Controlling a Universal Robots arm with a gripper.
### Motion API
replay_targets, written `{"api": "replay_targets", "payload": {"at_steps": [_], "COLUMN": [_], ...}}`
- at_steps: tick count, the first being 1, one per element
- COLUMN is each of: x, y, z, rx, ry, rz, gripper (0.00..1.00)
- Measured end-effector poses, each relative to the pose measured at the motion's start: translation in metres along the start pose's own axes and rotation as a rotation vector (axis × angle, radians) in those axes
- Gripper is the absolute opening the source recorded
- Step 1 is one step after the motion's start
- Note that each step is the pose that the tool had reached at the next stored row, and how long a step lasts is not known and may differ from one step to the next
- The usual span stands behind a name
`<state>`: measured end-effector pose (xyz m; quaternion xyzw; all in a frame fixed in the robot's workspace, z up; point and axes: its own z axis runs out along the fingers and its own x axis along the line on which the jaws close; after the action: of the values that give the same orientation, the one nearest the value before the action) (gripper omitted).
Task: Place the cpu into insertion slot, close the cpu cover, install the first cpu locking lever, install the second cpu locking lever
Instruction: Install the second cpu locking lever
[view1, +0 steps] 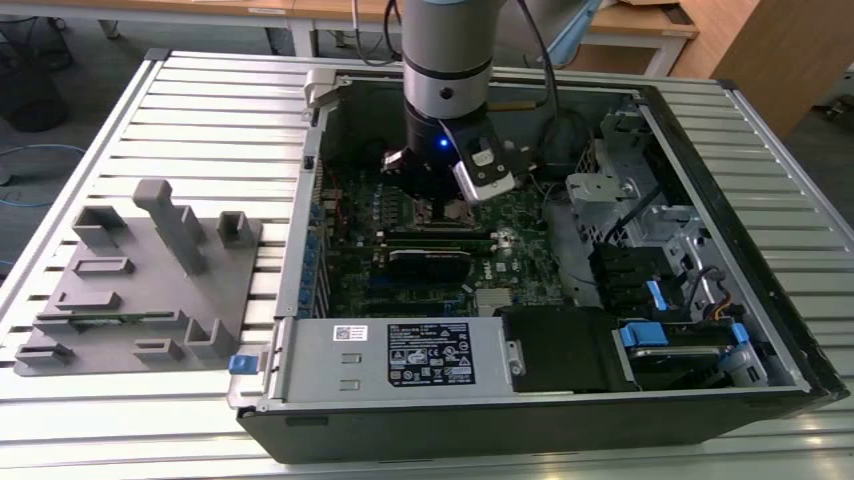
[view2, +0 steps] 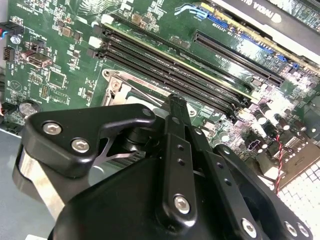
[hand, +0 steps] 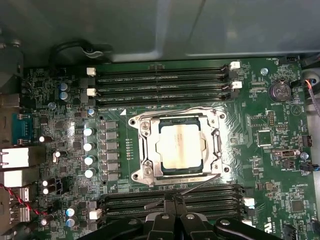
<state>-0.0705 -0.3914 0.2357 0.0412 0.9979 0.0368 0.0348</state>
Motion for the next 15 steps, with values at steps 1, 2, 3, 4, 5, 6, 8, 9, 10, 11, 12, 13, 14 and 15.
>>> {"api": "replay_targets", "payload": {"at_steps": [1,2,3,4,5,6,8,9,10,11,12,13,14,15], "x": [0.0003,0.0006,0.001,0.0023,0.0039,0.0049,0.0071,0.008,0.0089,0.0092,0.0092,0.0092,0.0093,0.0094], "y": [0.0,0.0,0.0001,0.0002,0.0003,0.0004,0.0005,0.0006,0.0006,0.0005,0.0006,0.0005,0.0004,0.0003], "z": [0.0001,0.0003,0.0005,0.0006,0.0006,0.0007,0.0009,0.001,0.0012,0.0014,0.0019,0.0025,0.0032,0.004], "rx": [0.0,0.0,-0.0001,-0.0001,0.0,0.0,0.0,-0.0001,-0.0001,-0.0001,-0.0003,-0.0003,-0.0002,-0.0003], "ry": [-0.0001,0.0,-0.0001,-0.0001,-0.0001,-0.0001,-0.0001,-0.0001,-0.0001,-0.0001,-0.0002,-0.0002,0.0,0.0], "rz": [0.0,0.0,0.0,0.0,0.0,0.0,0.0,0.0,0.0,0.0,0.0,0.0,0.0,0.0], "gripper": [0.11,0.11,0.11,0.11,0.11,0.11,0.11,0.11,0.11,0.11,0.11,0.11,0.11,0.11]}}
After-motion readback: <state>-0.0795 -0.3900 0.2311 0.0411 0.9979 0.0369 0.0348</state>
